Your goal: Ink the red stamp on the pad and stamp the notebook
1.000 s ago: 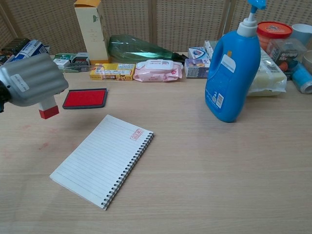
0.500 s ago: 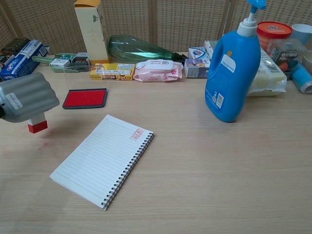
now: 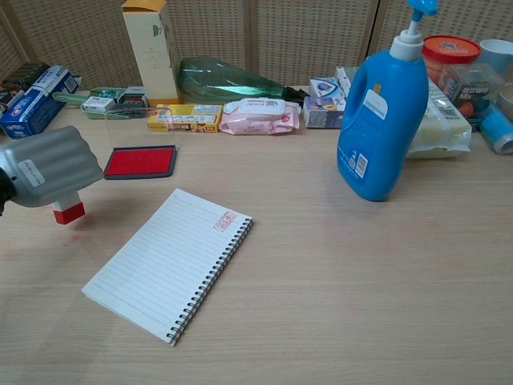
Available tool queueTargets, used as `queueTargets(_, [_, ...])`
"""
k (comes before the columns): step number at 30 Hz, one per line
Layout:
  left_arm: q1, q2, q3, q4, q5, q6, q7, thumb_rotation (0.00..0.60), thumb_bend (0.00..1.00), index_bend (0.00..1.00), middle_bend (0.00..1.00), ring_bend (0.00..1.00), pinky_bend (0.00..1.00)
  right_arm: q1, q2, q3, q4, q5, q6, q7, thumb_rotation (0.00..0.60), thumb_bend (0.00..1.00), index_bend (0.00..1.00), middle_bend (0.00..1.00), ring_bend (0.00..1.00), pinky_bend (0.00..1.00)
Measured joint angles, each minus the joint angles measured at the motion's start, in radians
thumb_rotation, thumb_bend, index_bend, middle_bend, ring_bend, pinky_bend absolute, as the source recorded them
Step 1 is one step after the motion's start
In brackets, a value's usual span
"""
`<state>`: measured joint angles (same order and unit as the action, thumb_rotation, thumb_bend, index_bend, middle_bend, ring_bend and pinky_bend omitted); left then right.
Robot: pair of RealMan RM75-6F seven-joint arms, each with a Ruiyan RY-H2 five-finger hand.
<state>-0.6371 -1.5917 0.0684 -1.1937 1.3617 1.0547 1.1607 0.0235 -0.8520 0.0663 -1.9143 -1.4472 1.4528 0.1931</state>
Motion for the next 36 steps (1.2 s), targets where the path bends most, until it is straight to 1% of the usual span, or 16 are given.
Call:
queueTargets(2, [0.000,0.000,-0.003,-0.007,-0.004,-0.003,0.008,0.600,0.25,0.72,1.00,1.00,1.00,0.001,0.000,-0.001,-0.001,-0.001,-0.002,0.000,0.600,0.16,0.00,0.00,0.00,0.00])
queueTargets(21, [-0.003,0.007,-0.020,-0.048,-0.014,-0.014,0.049,0.600,0.25,0.72,1.00,1.00,1.00,0.001,0.007,-0.002,-0.001,-0.004,0.000,0.015,0.600,0.16,0.00,0.00,0.00,0.00])
queueTargets(25, [-0.001,0.032,-0.026,-0.073,-0.010,0.007,0.050,0.600,0.26,0.72,1.00,1.00,1.00,0.001,0.007,-0.003,-0.002,-0.006,-0.001,0.016,0.600,0.16,0.00,0.00,0.00,0.00])
queueTargets(29, [0.007,0.082,-0.044,-0.125,-0.004,0.052,0.033,0.600,0.23,0.71,1.00,1.00,1.00,0.000,0.008,-0.005,-0.003,-0.012,0.001,0.017,0.600,0.16,0.00,0.00,0.00,0.00])
queueTargets(30, [0.010,0.096,-0.049,-0.139,-0.003,0.064,0.025,0.600,0.22,0.70,1.00,1.00,1.00,-0.001,0.009,-0.006,-0.003,-0.014,0.002,0.018,0.600,0.16,0.00,0.00,0.00,0.00])
queueTargets(31, [0.013,0.110,-0.055,-0.155,-0.002,0.077,0.016,0.600,0.19,0.65,0.99,0.99,1.00,-0.001,0.009,-0.006,-0.004,-0.015,0.004,0.019,0.600,0.16,0.00,0.00,0.00,0.00])
queueTargets(33, [0.024,0.144,-0.069,-0.193,-0.001,0.109,-0.015,0.600,0.12,0.53,0.86,0.87,0.94,-0.003,0.010,-0.007,-0.004,-0.018,0.008,0.019,0.600,0.16,0.00,0.00,0.00,0.00])
queueTargets(34, [0.029,0.158,-0.075,-0.209,-0.001,0.123,-0.032,0.600,0.09,0.45,0.71,0.74,0.85,-0.004,0.011,-0.007,-0.005,-0.019,0.010,0.019,0.600,0.16,0.00,0.00,0.00,0.00])
queueTargets(35, [0.039,0.177,-0.082,-0.232,-0.001,0.142,-0.061,0.600,0.05,0.36,0.54,0.61,0.75,-0.006,0.011,-0.008,-0.005,-0.021,0.013,0.018,0.600,0.16,0.00,0.00,0.00,0.00])
queueTargets(36, [0.047,0.194,-0.087,-0.253,-0.003,0.156,-0.085,0.600,0.03,0.31,0.44,0.53,0.68,-0.006,0.011,-0.008,-0.004,-0.023,0.014,0.018,0.600,0.16,0.00,0.00,0.00,0.00])
